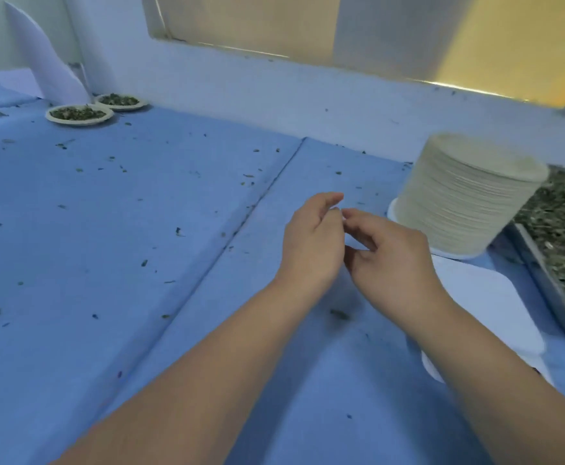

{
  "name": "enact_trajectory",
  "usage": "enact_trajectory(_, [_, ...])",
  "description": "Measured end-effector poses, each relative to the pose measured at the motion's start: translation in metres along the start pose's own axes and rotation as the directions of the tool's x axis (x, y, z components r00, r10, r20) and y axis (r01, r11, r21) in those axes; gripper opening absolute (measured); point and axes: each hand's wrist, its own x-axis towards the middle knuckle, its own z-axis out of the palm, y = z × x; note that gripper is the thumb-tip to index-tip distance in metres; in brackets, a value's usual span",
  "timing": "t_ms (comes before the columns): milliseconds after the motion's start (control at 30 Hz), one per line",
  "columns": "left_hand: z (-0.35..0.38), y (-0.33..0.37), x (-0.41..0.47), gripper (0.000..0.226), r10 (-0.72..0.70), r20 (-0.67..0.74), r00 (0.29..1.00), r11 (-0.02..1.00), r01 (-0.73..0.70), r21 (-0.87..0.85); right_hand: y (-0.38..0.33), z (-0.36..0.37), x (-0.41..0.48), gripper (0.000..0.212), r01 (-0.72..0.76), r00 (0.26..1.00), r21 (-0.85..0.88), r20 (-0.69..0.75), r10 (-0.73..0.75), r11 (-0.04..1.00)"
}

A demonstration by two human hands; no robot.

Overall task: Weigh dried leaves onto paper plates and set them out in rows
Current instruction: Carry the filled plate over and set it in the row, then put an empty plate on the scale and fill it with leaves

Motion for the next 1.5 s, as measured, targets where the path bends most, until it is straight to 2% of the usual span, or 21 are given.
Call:
enact_trajectory(200, [0.083, -0.012, -0.045, 0.038, 0.031, 0.157, 0.987, 0.998, -0.038, 0.041, 0.060, -0.084, -0.073, 0.028, -0.124, 0.965, -0.052, -0.241, 0.108, 0.991])
enact_trajectory(367, [0.110, -0.007, -0.040, 0.037, 0.113, 0.153, 0.982, 0.990, -0.125, 0.070, 0.096, -0.122, -0.101, 0.027, -0.213, 0.921, -0.036, -0.340, 0.189, 0.976])
enact_trajectory(467, [0.123, 0.005, -0.029, 0.032, 0.241, 0.108, 0.965, 0.957, -0.254, 0.137, 0.114, -0.134, -0.110, 0.026, -0.240, 0.906, -0.053, -0.372, 0.204, 0.969])
enact_trajectory(533, [0.132, 0.014, -0.022, 0.026, 0.410, 0.091, 0.907, 0.876, -0.420, 0.237, 0.123, -0.137, -0.112, 0.026, -0.264, 0.892, -0.030, -0.387, 0.232, 0.964])
enact_trajectory(567, [0.137, 0.019, -0.018, 0.025, 0.503, 0.108, 0.857, 0.806, -0.511, 0.300, 0.126, -0.138, -0.111, 0.026, -0.279, 0.883, -0.017, -0.396, 0.250, 0.960])
enact_trajectory(633, [0.149, 0.031, -0.001, 0.031, 0.644, 0.205, 0.737, 0.607, -0.656, 0.448, 0.132, -0.137, -0.110, 0.025, -0.308, 0.867, -0.005, -0.414, 0.278, 0.951])
enact_trajectory(667, [0.156, 0.039, 0.010, 0.037, 0.671, 0.280, 0.687, 0.498, -0.697, 0.516, 0.133, -0.136, -0.110, 0.025, -0.312, 0.861, -0.004, -0.424, 0.281, 0.950])
enact_trajectory(700, [0.162, 0.047, 0.021, 0.043, 0.663, 0.360, 0.656, 0.397, -0.716, 0.574, 0.134, -0.135, -0.110, 0.025, -0.308, 0.859, -0.005, -0.432, 0.275, 0.951])
enact_trajectory(767, [0.175, 0.063, 0.042, 0.050, 0.572, 0.493, 0.655, 0.228, -0.705, 0.672, 0.134, -0.134, -0.112, 0.025, -0.287, 0.864, -0.007, -0.434, 0.256, 0.958])
enact_trajectory(867, [0.185, 0.080, 0.058, 0.047, 0.383, 0.591, 0.710, 0.094, -0.667, 0.739, 0.134, -0.135, -0.115, 0.024, -0.262, 0.873, -0.026, -0.434, 0.225, 0.965])
enact_trajectory(933, [0.189, 0.086, 0.056, 0.041, 0.330, 0.644, 0.690, -0.016, -0.678, 0.735, 0.134, -0.135, -0.113, 0.024, -0.249, 0.873, -0.034, -0.440, 0.209, 0.968])
enact_trajectory(1033, [0.191, 0.093, 0.051, 0.030, 0.261, 0.732, 0.630, -0.233, -0.694, 0.681, 0.136, -0.136, -0.112, 0.023, -0.227, 0.874, -0.036, -0.448, 0.187, 0.973])
enact_trajectory(1100, [0.192, 0.096, 0.051, 0.027, 0.220, 0.775, 0.593, -0.333, -0.701, 0.630, 0.135, -0.135, -0.113, 0.022, -0.207, 0.881, -0.044, -0.442, 0.167, 0.977])
enact_trajectory(1333, [0.189, 0.096, 0.052, 0.024, 0.208, 0.804, 0.557, -0.385, -0.709, 0.590, 0.133, -0.131, -0.109, 0.022, -0.161, 0.895, -0.027, -0.426, 0.135, 0.987])
enact_trajectory(1400, [0.190, 0.096, 0.052, 0.032, 0.226, 0.818, 0.530, -0.398, -0.716, 0.574, 0.133, -0.130, -0.108, 0.021, -0.169, 0.905, -0.029, -0.401, 0.143, 0.985])
enact_trajectory(1500, [0.193, 0.097, 0.050, 0.056, 0.248, 0.826, 0.506, -0.418, -0.713, 0.563, 0.134, -0.130, -0.108, 0.021, -0.179, 0.907, -0.043, -0.395, 0.148, 0.983])
